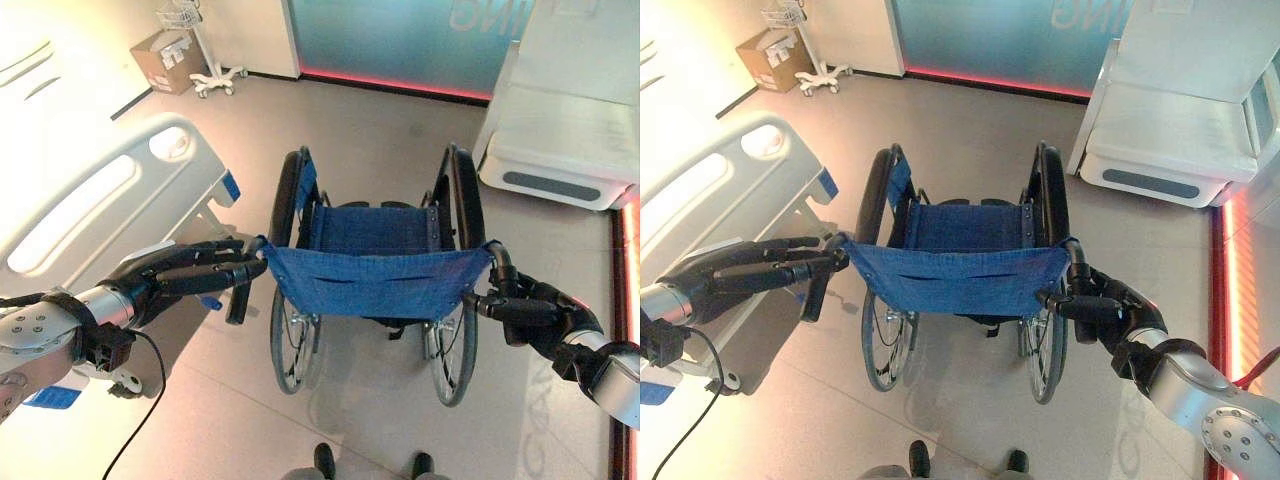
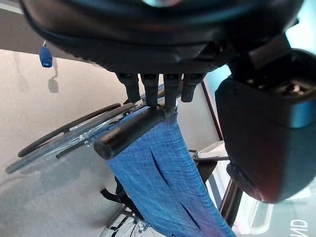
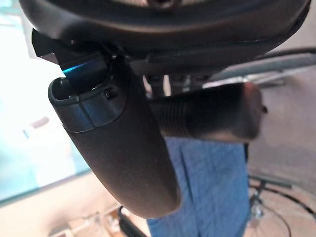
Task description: Push the wheelchair next to the bed
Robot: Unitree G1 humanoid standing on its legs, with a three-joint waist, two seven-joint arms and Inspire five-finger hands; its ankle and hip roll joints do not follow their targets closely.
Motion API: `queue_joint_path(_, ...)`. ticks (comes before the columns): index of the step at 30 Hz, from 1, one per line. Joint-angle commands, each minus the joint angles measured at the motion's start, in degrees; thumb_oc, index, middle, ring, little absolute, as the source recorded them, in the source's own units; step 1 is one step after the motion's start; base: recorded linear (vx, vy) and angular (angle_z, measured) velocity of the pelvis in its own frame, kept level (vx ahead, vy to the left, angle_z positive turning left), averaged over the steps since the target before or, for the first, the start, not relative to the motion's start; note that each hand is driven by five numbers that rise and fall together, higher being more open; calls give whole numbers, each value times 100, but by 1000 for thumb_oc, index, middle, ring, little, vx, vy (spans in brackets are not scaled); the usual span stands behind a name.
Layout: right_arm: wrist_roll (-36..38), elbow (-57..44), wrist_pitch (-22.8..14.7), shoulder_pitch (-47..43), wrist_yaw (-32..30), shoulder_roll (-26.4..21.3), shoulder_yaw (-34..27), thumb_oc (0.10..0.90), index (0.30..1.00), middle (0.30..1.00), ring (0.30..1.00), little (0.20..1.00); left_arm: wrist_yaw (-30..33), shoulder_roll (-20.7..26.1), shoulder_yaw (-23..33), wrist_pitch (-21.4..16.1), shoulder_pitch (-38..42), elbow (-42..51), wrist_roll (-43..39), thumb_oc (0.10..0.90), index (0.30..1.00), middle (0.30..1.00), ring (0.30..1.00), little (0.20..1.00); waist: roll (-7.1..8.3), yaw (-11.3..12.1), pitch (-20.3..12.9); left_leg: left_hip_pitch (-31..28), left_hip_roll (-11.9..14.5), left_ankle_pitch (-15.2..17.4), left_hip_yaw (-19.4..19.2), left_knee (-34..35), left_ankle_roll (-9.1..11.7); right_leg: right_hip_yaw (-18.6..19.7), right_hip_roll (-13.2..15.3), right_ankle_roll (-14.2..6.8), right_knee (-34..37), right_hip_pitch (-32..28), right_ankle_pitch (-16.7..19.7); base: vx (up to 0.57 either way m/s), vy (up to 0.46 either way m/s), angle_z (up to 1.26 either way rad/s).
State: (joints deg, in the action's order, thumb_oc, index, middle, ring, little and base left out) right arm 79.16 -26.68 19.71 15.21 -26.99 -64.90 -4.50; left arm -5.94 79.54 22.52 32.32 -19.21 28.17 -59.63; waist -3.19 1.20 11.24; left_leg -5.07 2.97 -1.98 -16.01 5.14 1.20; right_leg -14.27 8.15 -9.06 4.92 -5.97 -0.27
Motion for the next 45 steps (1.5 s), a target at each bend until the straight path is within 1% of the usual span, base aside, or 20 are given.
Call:
queue_joint_path(1,-191,-112,-341,-787,-188,-544,-13,800,900,900,900,900,-575,306,-341,224,-46,63,-427,800,900,900,900,900,111,-213,128,-62,109,78,-43,-14,227,-42,-130,-34,8,100,281,43,-6,1)
queue_joint_path(5,-200,132,-318,-957,-200,-661,53,800,900,900,900,900,-817,456,-318,455,-44,-75,-229,800,900,900,900,900,96,-190,112,-77,109,82,-37,-14,227,-54,-139,-26,8,82,278,35,-5,0)
queue_joint_path(6,-216,250,-307,-1029,-188,-720,63,800,900,900,900,900,-985,550,-288,571,-44,-171,-5,800,900,900,900,900,87,-179,107,-76,113,79,-39,-14,231,-60,-141,-27,8,80,278,35,-13,-1)
queue_joint_path(8,-202,327,-284,-1101,-180,-766,69,800,900,900,900,900,-1086,630,-240,616,-57,-246,238,800,900,900,900,900,80,-169,107,-78,112,77,-37,-14,229,-60,-144,-25,8,78,281,0,0,0)
queue_joint_path(11,-126,470,-206,-1223,-155,-875,44,800,900,900,900,900,-938,763,30,688,-203,-487,813,800,900,900,900,900,65,-146,92,-79,102,82,-16,-14,224,-60,-149,-21,8,71,276,11,-5,0)
queue_joint_path(12,-119,478,-198,-1232,-150,-880,43,800,900,900,900,900,-953,772,68,692,-225,-514,833,800,900,900,900,900,66,-148,90,-79,101,83,-16,-14,223,-61,-149,-21,8,71,275,35,-11,-1)
queue_joint_path(14,-88,596,-77,-1308,-92,-875,4,800,900,900,900,900,-1062,823,339,775,-305,-877,1107,800,900,900,900,900,67,-138,60,-74,92,91,-9,-14,222,-74,-147,-24,8,71,264,42,-16,-1)
queue_joint_path(16,-39,656,13,-1312,-63,-882,-69,800,900,900,900,900,-1190,833,554,790,-434,-1051,1232,800,900,900,900,900,62,-126,50,-71,91,83,11,-14,220,-82,-149,-14,8,70,271,33,-18,-2)
queue_joint_path(19,-88,721,36,-1268,-8,-834,-113,800,900,900,900,900,-1193,835,886,785,-663,-1192,1176,800,900,900,900,900,46,-111,44,-64,96,80,29,-14,220,-95,-148,-4,8,70,263,0,0,0)
queue_joint_path(23,-159,744,71,-1266,1,-743,-114,800,900,900,900,900,-1114,815,1103,753,-799,-1333,1299,800,900,900,900,900,34,-107,30,-71,88,90,54,-14,214,-109,-145,0,8,53,249,0,0,0)
queue_joint_path(26,-149,728,105,-1315,-20,-698,-80,800,900,900,900,900,-1075,819,1153,643,-791,-1465,1573,800,900,900,900,900,36,-109,14,-65,83,90,66,-14,214,-108,-143,2,8,54,240,0,0,0)
queue_joint_path(27,-155,737,127,-1331,-12,-673,-79,800,900,900,900,900,-1094,821,1170,590,-774,-1519,1734,800,900,900,900,900,33,-106,11,-68,84,90,67,-14,213,-116,-141,4,8,49,238,0,0,0)
queue_joint_path(28,-166,760,158,-1358,4,-636,-75,800,900,900,900,900,-1117,842,1222,535,-761,-1610,2073,800,900,900,900,900,29,-101,9,-75,83,90,67,-14,213,-129,-140,8,8,41,237,0,0,0)
queue_joint_path(31,-151,817,209,-1467,6,-585,-2,800,900,900,900,900,-1255,878,1262,480,-705,-1764,2382,800,900,900,900,900,33,-100,-8,-70,70,91,88,-14,216,-131,-141,11,8,36,234,0,0,0)
queue_joint_path(34,-137,823,208,-1532,-16,-549,47,800,900,900,900,900,-1523,890,1201,433,-612,-1776,2319,800,900,900,900,900,28,-106,2,-66,66,88,88,-14,219,-135,-135,18,8,42,237,0,0,0)
queue_joint_path(37,-149,799,190,-1556,-40,-517,79,800,900,900,900,900,-1650,894,1028,404,-482,-1630,2000,800,900,900,900,900,19,-113,16,-56,73,81,92,-14,228,-139,-135,22,8,54,244,0,0,0)
queue_joint_path(39,-163,783,175,-1566,-48,-499,112,800,900,900,900,900,-1545,876,891,382,-394,-1522,1688,800,900,900,900,900,15,-120,20,-61,77,81,91,-14,233,-135,-140,25,8,55,247,0,0,0)
queue_joint_path(40,-193,780,150,-1573,-47,-472,169,800,900,900,900,900,-1364,852,724,404,-265,-1425,1331,800,900,900,900,900,14,-127,14,-68,78,85,88,-14,239,-141,-145,24,8,51,244,0,0,0)
queue_joint_path(44,-247,766,146,-1593,-56,-418,244,800,900,900,900,900,-960,806,435,392,-4,-1321,1027,800,900,900,900,900,10,-141,11,-89,83,86,70,-14,245,-135,-150,24,8,40,240,0,0,0)
queue_joint_path(45,-231,757,136,-1651,-88,-423,318,800,900,900,900,900,-768,778,231,422,202,-1295,705,800,900,900,900,900,24,-159,16,-92,84,86,66,-14,251,-132,-155,25,8,38,236,0,0,0)
